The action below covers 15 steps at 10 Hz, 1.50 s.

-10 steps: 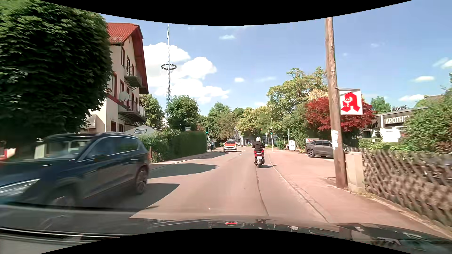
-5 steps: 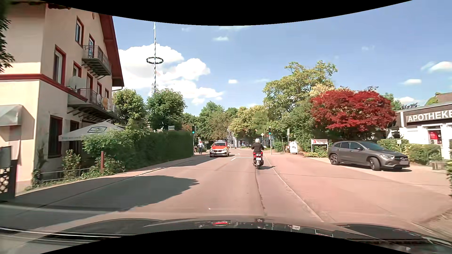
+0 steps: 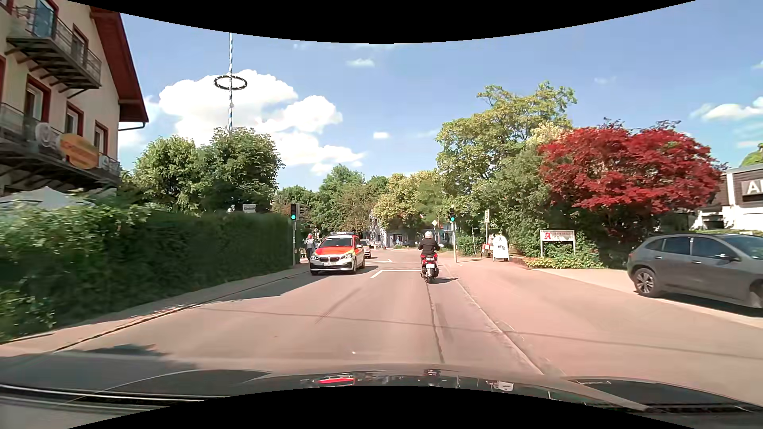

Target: Follow the waypoints while adhering to traffic rules and regulations

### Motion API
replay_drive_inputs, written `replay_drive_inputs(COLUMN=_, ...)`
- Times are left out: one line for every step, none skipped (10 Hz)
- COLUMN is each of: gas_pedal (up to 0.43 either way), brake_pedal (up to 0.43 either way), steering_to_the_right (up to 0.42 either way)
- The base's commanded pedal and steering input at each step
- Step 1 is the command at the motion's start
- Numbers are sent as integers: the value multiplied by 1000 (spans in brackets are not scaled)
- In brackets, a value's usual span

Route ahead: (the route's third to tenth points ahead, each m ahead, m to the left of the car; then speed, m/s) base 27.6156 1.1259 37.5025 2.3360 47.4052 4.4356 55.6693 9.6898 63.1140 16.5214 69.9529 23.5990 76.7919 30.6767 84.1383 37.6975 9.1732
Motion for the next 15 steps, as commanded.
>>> replay_drive_inputs(gas_pedal=189, brake_pedal=12, steering_to_the_right=27)
replay_drive_inputs(gas_pedal=189, brake_pedal=12, steering_to_the_right=22)
replay_drive_inputs(gas_pedal=189, brake_pedal=12, steering_to_the_right=17)
replay_drive_inputs(gas_pedal=189, brake_pedal=12, steering_to_the_right=16)
replay_drive_inputs(gas_pedal=189, brake_pedal=12, steering_to_the_right=16)
replay_drive_inputs(gas_pedal=189, brake_pedal=12, steering_to_the_right=16)
replay_drive_inputs(gas_pedal=189, brake_pedal=12, steering_to_the_right=16)
replay_drive_inputs(gas_pedal=189, brake_pedal=12, steering_to_the_right=15)
replay_drive_inputs(gas_pedal=189, brake_pedal=12, steering_to_the_right=15)
replay_drive_inputs(gas_pedal=169, brake_pedal=12, steering_to_the_right=13)
replay_drive_inputs(gas_pedal=150, brake_pedal=12, steering_to_the_right=11)
replay_drive_inputs(gas_pedal=110, brake_pedal=12, steering_to_the_right=9)
replay_drive_inputs(gas_pedal=87, brake_pedal=12, steering_to_the_right=8)
replay_drive_inputs(gas_pedal=79, brake_pedal=12, steering_to_the_right=6)
replay_drive_inputs(gas_pedal=79, brake_pedal=12, steering_to_the_right=-1)
